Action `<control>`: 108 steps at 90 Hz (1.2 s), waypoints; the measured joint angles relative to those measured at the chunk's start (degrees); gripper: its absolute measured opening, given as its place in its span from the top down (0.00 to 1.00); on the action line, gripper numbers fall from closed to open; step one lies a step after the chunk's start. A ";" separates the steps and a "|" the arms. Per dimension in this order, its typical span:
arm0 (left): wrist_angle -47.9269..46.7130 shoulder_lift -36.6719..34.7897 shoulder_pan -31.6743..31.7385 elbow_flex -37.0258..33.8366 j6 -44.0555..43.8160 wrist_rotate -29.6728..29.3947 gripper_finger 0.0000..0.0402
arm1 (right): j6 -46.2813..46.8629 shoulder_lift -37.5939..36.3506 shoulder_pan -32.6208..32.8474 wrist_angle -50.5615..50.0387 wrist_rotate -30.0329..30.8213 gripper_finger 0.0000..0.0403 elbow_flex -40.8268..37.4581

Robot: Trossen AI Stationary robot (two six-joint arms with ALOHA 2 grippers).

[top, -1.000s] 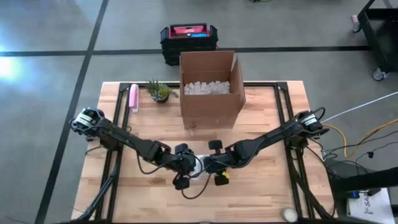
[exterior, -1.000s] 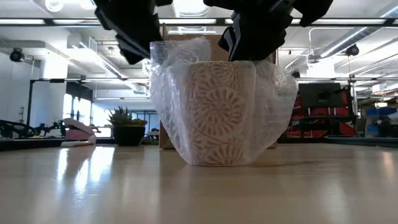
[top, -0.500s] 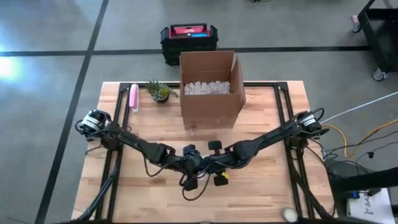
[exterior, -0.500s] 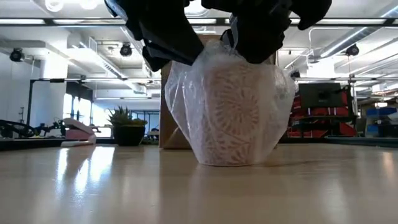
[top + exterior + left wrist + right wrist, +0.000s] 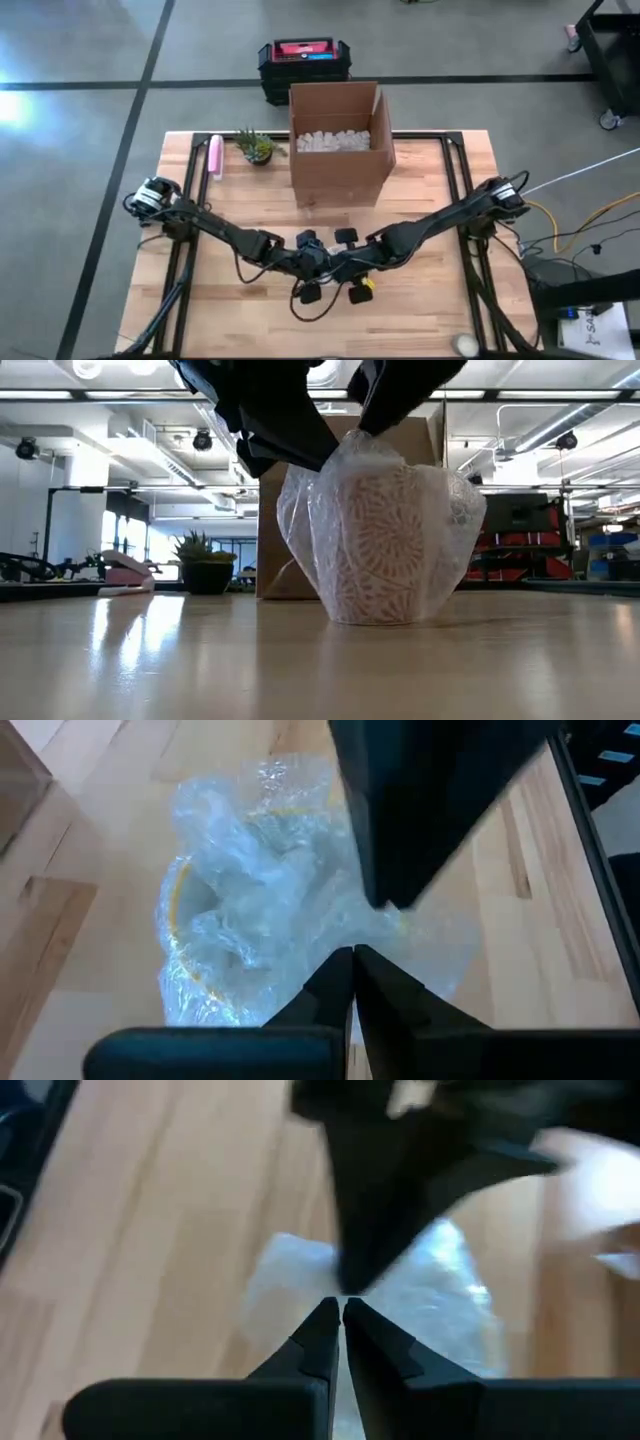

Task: Wrap mug
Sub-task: Wrap the orange patterned mug using the bubble wrap

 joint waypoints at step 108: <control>2.47 0.07 4.04 -0.82 7.49 0.99 1.00 | -1.27 -1.52 1.42 -7.23 1.61 0.98 2.27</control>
